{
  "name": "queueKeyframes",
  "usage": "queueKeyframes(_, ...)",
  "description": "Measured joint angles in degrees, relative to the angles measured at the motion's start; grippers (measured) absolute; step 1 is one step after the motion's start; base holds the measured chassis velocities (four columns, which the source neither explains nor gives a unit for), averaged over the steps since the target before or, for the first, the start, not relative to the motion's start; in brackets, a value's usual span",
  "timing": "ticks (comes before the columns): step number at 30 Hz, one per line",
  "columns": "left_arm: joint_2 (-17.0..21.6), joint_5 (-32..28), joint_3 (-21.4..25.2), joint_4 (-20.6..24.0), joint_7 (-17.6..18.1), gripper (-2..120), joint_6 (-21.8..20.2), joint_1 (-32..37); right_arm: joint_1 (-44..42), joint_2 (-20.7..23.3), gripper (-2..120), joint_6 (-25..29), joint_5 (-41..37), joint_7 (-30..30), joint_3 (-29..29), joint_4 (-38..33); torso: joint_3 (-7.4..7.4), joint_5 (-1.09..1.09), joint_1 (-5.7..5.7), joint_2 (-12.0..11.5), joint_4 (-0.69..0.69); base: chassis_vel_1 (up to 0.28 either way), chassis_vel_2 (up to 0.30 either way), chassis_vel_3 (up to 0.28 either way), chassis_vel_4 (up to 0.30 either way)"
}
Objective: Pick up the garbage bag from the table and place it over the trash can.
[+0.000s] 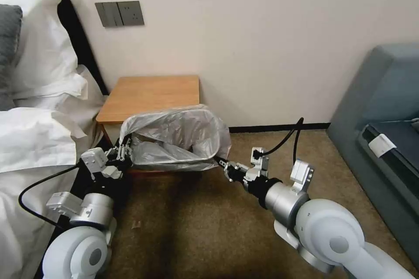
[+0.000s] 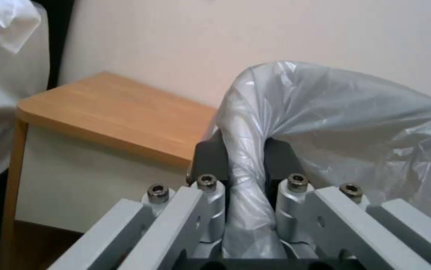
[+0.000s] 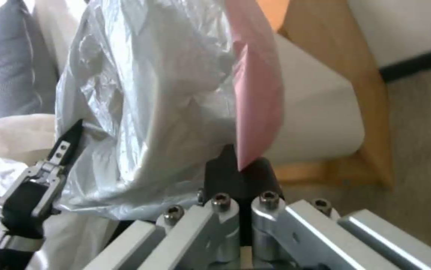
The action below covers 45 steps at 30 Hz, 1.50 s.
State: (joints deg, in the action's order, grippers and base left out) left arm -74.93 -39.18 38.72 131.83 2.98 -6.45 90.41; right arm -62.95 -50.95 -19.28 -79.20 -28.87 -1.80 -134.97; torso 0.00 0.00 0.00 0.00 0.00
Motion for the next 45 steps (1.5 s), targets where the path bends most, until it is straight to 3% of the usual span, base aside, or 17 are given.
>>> queueKeyframes(19, -0.3, 0.0, -0.1, 0.7, -1.2, 9, 0.0, 0.6, 2.1, -0.1, 0, -2.6, 1.5, 0.0, 0.7, 3.9, 0.00, 0.00, 0.00, 0.0, 0.00, 0.000, 0.000, 0.000, 0.000)
queueKeyframes(24, -0.5, -0.2, -0.2, -0.3, -1.0, 9, 0.1, 0.1, 0.3, 0.8, 15, -3.3, 4.6, -0.1, 0.3, 2.7, 0.00, 0.01, 0.00, 0.0, 0.00, 0.000, 0.000, 0.000, 0.000)
queueKeyframes(27, -0.6, -1.0, 0.3, -1.2, -0.2, 9, 0.2, -0.2, -3.2, 1.7, 30, -3.4, 10.8, 1.2, -0.2, 1.3, 0.00, 0.00, 0.00, 0.0, -0.01, 0.000, 0.000, 0.000, 0.000)
queueKeyframes(29, -0.6, -1.2, 0.3, -1.3, -0.1, 9, 0.2, -0.3, -3.6, 1.8, 32, -3.4, 11.5, 1.5, -0.3, 1.2, 0.00, 0.00, 0.00, 0.0, 0.00, 0.000, 0.000, 0.000, 0.000)
queueKeyframes(30, -0.7, -1.7, 0.7, -1.7, 0.1, 9, 0.2, -0.4, -5.5, 2.1, 40, -3.1, 14.3, 2.8, -0.8, 0.9, 0.00, 0.00, 0.00, 0.0, 0.00, 0.000, 0.000, 0.000, 0.000)
queueKeyframes(32, -0.7, -1.9, 0.8, -1.9, 0.2, 9, 0.3, -0.5, -6.6, 2.2, 43, -2.5, 15.8, 3.6, -1.1, 0.7, 0.00, 0.00, 0.00, 0.0, 0.00, 0.000, 0.000, 0.000, 0.000)
queueKeyframes(34, -0.6, -2.8, 1.0, -2.5, 0.5, 9, 0.4, -0.7, -9.0, 2.1, 54, -1.2, 17.9, 5.2, -2.1, 0.0, 0.00, 0.00, 0.00, 0.0, 0.00, 0.000, 0.000, 0.000, 0.000)
queueKeyframes(41, -0.1, -4.1, 1.1, -2.8, 0.7, 9, 0.4, -1.1, -11.3, 0.9, 76, 3.1, 18.3, 6.4, -5.0, -0.9, 0.00, 0.00, 0.00, 0.0, 0.00, 0.000, 0.000, 0.000, 0.000)
queueKeyframes(43, 0.1, -4.3, 1.0, -2.8, 0.7, 9, 0.3, -1.1, -10.5, -0.1, 88, 5.1, 14.6, 7.6, -7.9, -1.4, 0.00, 0.00, 0.00, 0.0, 0.00, 0.000, 0.000, 0.000, 0.000)
queueKeyframes(45, 0.1, -4.4, 0.9, -2.8, 0.7, 9, 0.3, -1.1, -10.1, -0.3, 89, 5.4, 13.4, 7.9, -8.5, -1.6, 0.00, 0.01, 0.00, 0.0, 0.00, 0.000, 0.000, 0.000, 0.000)
